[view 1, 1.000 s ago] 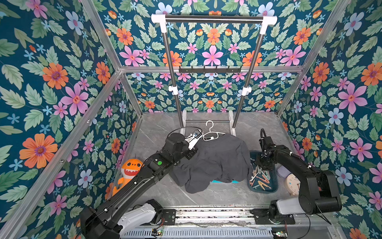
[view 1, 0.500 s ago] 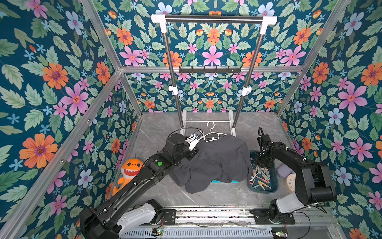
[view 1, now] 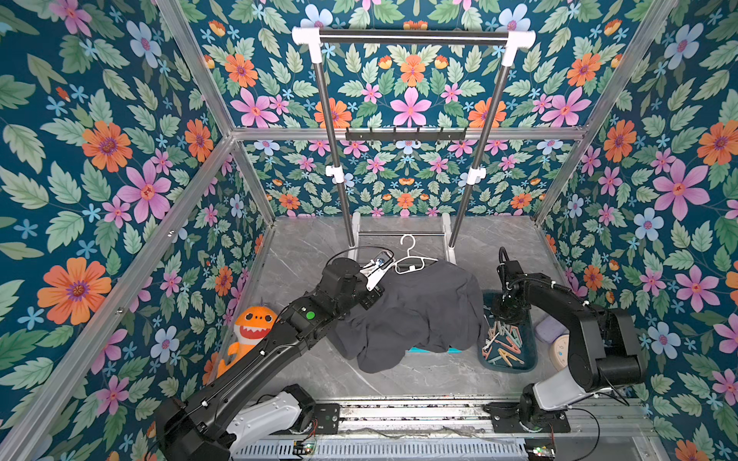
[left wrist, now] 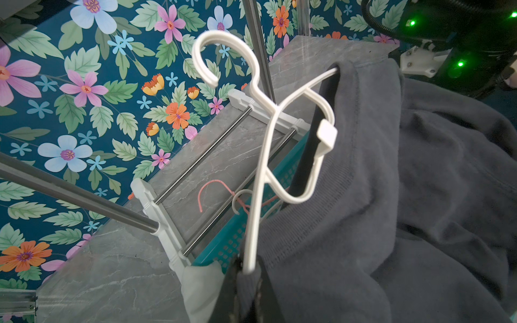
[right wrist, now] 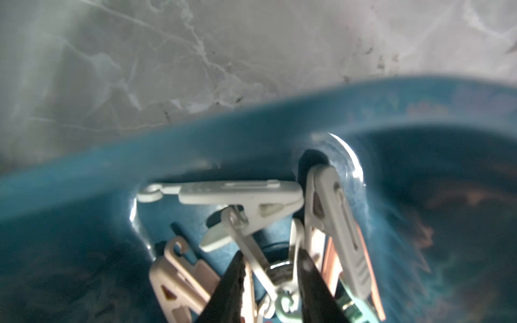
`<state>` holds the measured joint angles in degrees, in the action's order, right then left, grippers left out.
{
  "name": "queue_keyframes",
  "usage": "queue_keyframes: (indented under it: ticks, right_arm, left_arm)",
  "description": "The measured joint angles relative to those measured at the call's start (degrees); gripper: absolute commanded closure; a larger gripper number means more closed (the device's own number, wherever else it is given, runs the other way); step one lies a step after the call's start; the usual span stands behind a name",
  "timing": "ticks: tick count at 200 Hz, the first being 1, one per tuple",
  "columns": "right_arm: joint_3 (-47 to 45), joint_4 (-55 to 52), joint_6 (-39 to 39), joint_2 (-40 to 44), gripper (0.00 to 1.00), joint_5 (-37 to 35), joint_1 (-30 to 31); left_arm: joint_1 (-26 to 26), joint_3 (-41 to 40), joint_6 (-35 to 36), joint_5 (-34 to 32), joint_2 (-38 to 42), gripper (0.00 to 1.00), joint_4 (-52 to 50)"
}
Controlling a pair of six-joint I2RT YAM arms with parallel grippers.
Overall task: Use clothespins to secure the t-shirt on both sides of the hanger
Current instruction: Move the storage box to the center of the board.
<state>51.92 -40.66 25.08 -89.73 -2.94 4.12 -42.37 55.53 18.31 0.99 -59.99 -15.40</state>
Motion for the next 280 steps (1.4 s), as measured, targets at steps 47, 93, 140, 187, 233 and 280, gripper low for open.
queue_keyframes:
  ticks: [47, 93, 140, 187, 233, 280]
  right_arm:
    - [1.1, 0.3, -1.3, -1.6, 0.83, 2.3, 0.1]
    - [1.9, 0.7, -1.7, -2.5, 0.98, 2.8, 0.0]
    - [3.8, 1.1, -2.7, -3.8, 1.0, 2.7, 0.0]
    - [8.1, 1.3, -4.3, -8.9, 1.0, 1.6, 0.0]
    - [14.0, 0.7, -6.2, -13.5, 1.0, -0.5, -0.2]
    - [20.9, 2.0, -9.8, -19.0, 1.0, -0.9, -0.6]
  left_arm:
    - [-0.3, 0.1, 0.0, -0.6, -0.2, 1.0, 0.0]
    - [-0.3, 0.3, 0.0, -0.8, -0.3, 1.0, 0.0]
    - [-0.4, 0.3, 0.2, -0.9, -0.2, 1.0, -0.1]
    - [-0.8, 0.3, 0.2, -1.0, -0.1, 1.0, -0.2]
    - [-1.1, 0.3, 0.2, -1.9, 0.4, 1.0, -0.9]
    - [-1.2, 0.3, 0.2, -2.4, 0.6, 1.0, -1.3]
